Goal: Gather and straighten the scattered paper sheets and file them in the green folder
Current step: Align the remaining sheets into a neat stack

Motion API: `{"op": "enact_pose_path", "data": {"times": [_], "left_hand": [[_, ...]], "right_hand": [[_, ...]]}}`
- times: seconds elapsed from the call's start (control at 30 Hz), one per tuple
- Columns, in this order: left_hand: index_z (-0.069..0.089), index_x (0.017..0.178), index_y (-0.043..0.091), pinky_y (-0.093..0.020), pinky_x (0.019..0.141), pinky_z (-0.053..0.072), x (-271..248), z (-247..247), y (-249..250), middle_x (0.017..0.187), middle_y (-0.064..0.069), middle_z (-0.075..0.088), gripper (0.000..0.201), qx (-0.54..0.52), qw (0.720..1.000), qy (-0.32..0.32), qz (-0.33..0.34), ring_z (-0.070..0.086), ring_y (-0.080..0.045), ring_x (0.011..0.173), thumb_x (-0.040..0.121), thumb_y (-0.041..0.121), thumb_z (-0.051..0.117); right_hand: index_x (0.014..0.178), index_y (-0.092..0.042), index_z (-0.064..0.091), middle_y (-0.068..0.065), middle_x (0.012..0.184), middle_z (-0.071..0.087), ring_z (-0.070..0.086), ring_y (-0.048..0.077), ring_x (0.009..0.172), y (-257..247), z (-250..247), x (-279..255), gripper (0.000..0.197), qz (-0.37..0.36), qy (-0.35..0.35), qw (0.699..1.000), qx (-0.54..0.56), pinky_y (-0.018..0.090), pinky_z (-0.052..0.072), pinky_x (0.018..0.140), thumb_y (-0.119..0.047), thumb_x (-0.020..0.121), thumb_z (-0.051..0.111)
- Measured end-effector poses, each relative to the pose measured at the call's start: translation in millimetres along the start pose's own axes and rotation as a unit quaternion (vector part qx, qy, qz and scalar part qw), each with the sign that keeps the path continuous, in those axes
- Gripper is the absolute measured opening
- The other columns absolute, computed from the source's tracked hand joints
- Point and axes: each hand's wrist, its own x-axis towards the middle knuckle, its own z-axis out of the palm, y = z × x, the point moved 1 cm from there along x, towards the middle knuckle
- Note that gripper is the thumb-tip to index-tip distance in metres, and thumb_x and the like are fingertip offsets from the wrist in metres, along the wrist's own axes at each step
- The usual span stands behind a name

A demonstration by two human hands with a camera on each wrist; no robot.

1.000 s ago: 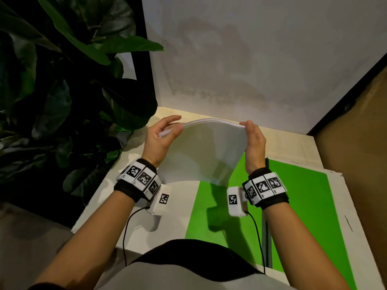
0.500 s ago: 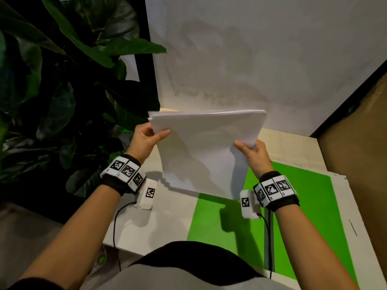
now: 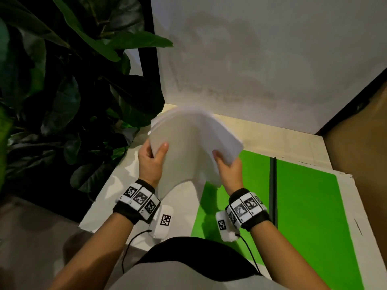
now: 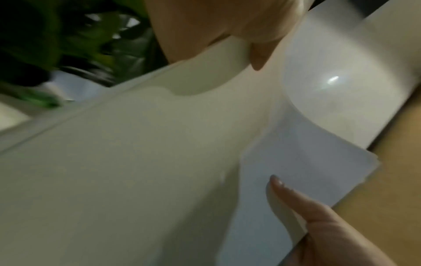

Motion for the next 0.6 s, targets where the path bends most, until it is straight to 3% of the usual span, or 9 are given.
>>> {"op": "enact_pose_path", "data": {"times": [0.07, 0.1, 0.2, 0.27, 0.3, 0.37, 0.47, 0.5, 0.6], "left_hand": [[0.045, 0.114, 0.005, -0.021, 0.073, 0.045, -2, -8, -15, 0.1, -0.006, 0.055, 0.032, 0.01, 0.996, 0.021, -0.082, 0.05, -0.018, 0.093, 0.085, 0.012, 0.058], [0.042, 0.119, 0.001, -0.024, 0.079, 0.041, -2, -13, -20, 0.105, -0.009, 0.052, 0.039, 0.019, 0.994, 0.035, -0.106, 0.048, -0.019, 0.096, 0.085, 0.013, 0.058], [0.04, 0.124, -0.001, -0.027, 0.085, 0.039, -4, -22, -21, 0.108, -0.01, 0.05, 0.047, 0.013, 0.994, 0.052, -0.097, 0.049, -0.019, 0.098, 0.084, 0.014, 0.06], [0.038, 0.127, 0.001, -0.026, 0.087, 0.038, -7, -28, -24, 0.109, -0.007, 0.049, 0.052, -0.007, 0.993, 0.059, -0.1, 0.048, -0.018, 0.1, 0.083, 0.017, 0.061], [0.039, 0.128, 0.003, -0.026, 0.088, 0.038, -8, -31, -28, 0.11, -0.006, 0.05, 0.053, -0.007, 0.992, 0.055, -0.111, 0.048, -0.018, 0.101, 0.083, 0.019, 0.062], [0.047, 0.118, 0.005, -0.023, 0.082, 0.042, -11, -32, -36, 0.104, -0.006, 0.054, 0.039, 0.004, 0.99, 0.035, -0.135, 0.05, -0.019, 0.099, 0.084, 0.018, 0.061], [0.053, 0.096, 0.007, -0.008, 0.055, 0.048, -12, -34, -49, 0.085, -0.003, 0.06, 0.012, 0.038, 0.989, -0.005, -0.144, 0.057, -0.022, 0.081, 0.086, 0.009, 0.057], [0.053, 0.097, 0.006, -0.005, 0.051, 0.047, -10, -35, -50, 0.086, -0.004, 0.06, 0.013, 0.036, 0.989, -0.005, -0.146, 0.058, -0.018, 0.076, 0.086, 0.009, 0.057], [0.049, 0.111, 0.003, -0.003, 0.056, 0.046, -7, -39, -45, 0.092, -0.004, 0.057, 0.028, 0.015, 0.992, -0.001, -0.126, 0.055, -0.008, 0.077, 0.084, 0.008, 0.058]], "right_hand": [[0.11, 0.002, 0.06, 0.017, 0.112, 0.064, 0.061, 0.015, 0.094, 19, 3, -4, 0.026, 0.062, -0.048, 0.995, -0.069, 0.018, 0.048, 0.071, -0.006, 0.085, 0.059], [0.11, 0.004, 0.06, 0.02, 0.113, 0.063, 0.06, 0.018, 0.097, 23, 4, -5, 0.026, 0.071, -0.057, 0.992, -0.086, 0.02, 0.048, 0.076, -0.006, 0.086, 0.057], [0.108, 0.004, 0.061, 0.012, 0.107, 0.064, 0.061, -0.002, 0.079, 19, 2, -8, 0.024, 0.044, -0.034, 0.997, -0.062, 0.003, 0.045, 0.071, -0.005, 0.087, 0.055], [0.108, -0.001, 0.061, -0.002, 0.1, 0.064, 0.058, -0.016, 0.068, 18, 0, -12, 0.022, 0.036, -0.029, 0.998, -0.031, 0.001, 0.044, 0.069, -0.006, 0.087, 0.055], [0.107, -0.005, 0.061, -0.005, 0.098, 0.064, 0.059, -0.016, 0.069, 19, 1, -15, 0.021, 0.04, -0.032, 0.998, -0.026, 0.002, 0.045, 0.07, -0.007, 0.087, 0.056], [0.106, -0.008, 0.06, 0.002, 0.102, 0.064, 0.062, -0.007, 0.072, 26, 2, -20, 0.021, 0.066, -0.048, 0.996, -0.037, 0.005, 0.047, 0.07, -0.006, 0.085, 0.058], [0.108, 0.003, 0.059, 0.019, 0.112, 0.063, 0.061, 0.012, 0.089, 40, 3, -21, 0.028, 0.122, -0.052, 0.989, -0.071, 0.025, 0.049, 0.086, -0.006, 0.081, 0.063], [0.109, 0.006, 0.058, 0.02, 0.112, 0.063, 0.061, 0.011, 0.088, 40, 2, -21, 0.03, 0.124, -0.049, 0.988, -0.076, 0.026, 0.049, 0.085, -0.005, 0.082, 0.062], [0.109, 0.007, 0.058, 0.011, 0.101, 0.061, 0.059, -0.015, 0.065, 35, 0, -18, 0.027, 0.099, -0.037, 0.992, -0.066, 0.013, 0.048, 0.065, -0.002, 0.084, 0.058]]}}
